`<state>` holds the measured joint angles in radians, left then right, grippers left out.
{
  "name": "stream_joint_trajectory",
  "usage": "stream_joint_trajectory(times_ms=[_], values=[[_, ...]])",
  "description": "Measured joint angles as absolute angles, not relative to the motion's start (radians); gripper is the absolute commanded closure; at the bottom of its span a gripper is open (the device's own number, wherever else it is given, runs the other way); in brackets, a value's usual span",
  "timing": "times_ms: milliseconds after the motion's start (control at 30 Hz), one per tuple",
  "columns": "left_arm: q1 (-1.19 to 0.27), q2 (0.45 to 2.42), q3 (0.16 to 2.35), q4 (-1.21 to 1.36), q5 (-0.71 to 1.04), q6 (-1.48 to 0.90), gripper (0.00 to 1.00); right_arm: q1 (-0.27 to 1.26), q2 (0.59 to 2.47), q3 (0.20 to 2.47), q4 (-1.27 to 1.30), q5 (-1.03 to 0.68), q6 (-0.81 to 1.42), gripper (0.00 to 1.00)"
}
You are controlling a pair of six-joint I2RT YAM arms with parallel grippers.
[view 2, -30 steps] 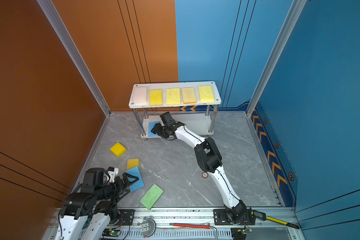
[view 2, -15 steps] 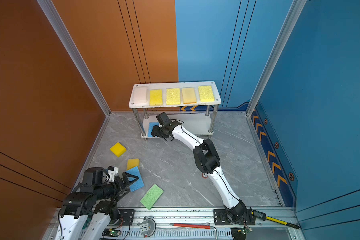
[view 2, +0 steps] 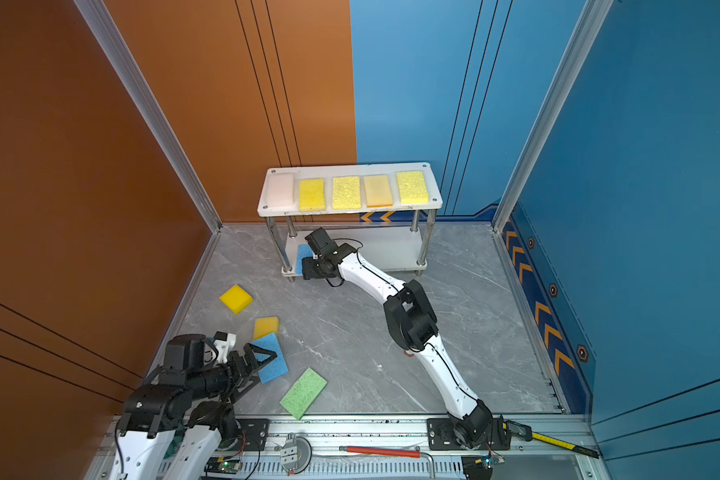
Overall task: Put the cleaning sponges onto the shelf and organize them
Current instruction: 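Withdraw the right gripper from the shelf toward the green sponge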
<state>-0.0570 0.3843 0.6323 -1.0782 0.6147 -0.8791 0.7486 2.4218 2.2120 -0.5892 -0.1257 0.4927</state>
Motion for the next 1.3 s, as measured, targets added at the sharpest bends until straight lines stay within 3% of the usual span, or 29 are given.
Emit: stream_joint_trajectory(times_ms=[167,367,567,800,1000,1300], values=[[-0.057,0.381,0.649,-1.079,0.614,-0.879,0.02,0.786,2.252,2.045,-0.596,-0.073,0.467,0.36],[-0.052,0.366,0.652,-1.081,0.614,-0.879,0.02,0.802,1.898,1.735,-0.554,-0.085,0.53,0.36],[-0.052,0.359,0.652,-1.082,0.614,-0.878,0.02,0.818,1.576,1.339,-0.529,-0.183,0.716,0.36],[-0.046,0.37,0.632,-1.081,0.616,-0.856,0.02,1.008,1.368,0.984,-0.557,-0.237,0.995,0.35],[-0.038,0.398,0.615,-1.062,0.635,-0.852,0.02,1.089,1.364,0.918,-0.537,-0.259,1.132,0.36],[-0.033,0.374,0.61,-1.049,0.664,-0.861,0.02,1.161,1.629,1.011,-0.424,-0.35,1.17,0.39]])
